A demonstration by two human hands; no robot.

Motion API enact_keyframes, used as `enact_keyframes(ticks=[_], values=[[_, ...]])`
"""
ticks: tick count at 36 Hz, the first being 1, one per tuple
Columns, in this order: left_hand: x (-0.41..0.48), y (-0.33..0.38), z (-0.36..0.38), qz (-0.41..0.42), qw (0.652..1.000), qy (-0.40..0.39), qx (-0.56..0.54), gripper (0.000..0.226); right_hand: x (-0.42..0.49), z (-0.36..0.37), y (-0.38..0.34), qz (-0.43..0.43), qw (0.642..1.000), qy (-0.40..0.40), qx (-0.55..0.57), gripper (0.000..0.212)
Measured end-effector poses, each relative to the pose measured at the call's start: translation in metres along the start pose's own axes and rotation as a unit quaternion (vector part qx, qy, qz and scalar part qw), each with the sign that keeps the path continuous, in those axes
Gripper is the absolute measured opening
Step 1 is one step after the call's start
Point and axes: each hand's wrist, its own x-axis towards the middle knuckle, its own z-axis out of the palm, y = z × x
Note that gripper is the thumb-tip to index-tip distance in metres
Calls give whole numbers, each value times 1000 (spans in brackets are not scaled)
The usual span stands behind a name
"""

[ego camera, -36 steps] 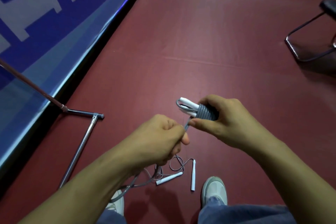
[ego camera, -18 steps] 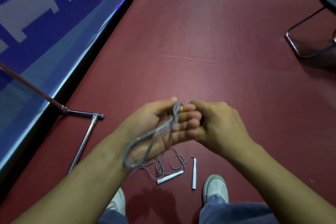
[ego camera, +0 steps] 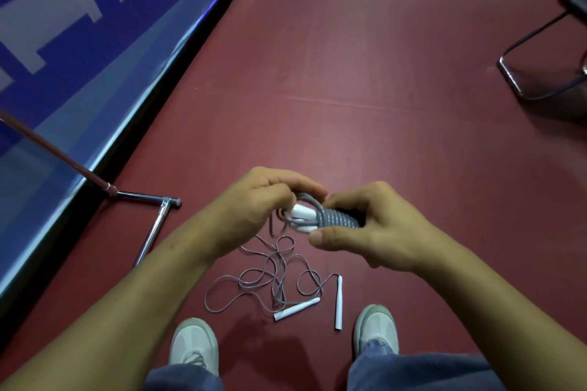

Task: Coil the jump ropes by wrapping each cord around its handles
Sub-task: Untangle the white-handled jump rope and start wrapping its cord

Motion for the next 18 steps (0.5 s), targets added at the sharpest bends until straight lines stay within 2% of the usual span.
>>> enact_keyframes(ticks=[4,6,9,11,16,18], values=[[-4,-7,4,-23,984,-8,-174,39,-4,-9,-5,-7,996,-22,91,15],[-3,-8,4,-15,977,-15,-211,31,-6,-12,-8,-14,992,-37,116,10],[0,-8,3,2,980,-16,-200,11,-10,-13,-10,-24,990,-58,126,8],[1,-7,4,12,985,-16,-172,6,-11,-11,-10,-26,990,-63,122,12],[5,-4,7,2,998,-25,-49,16,-11,-8,-7,-16,992,-59,111,20],[5,-5,8,-15,999,-34,-11,28,-12,-7,-6,-17,993,-50,104,19]])
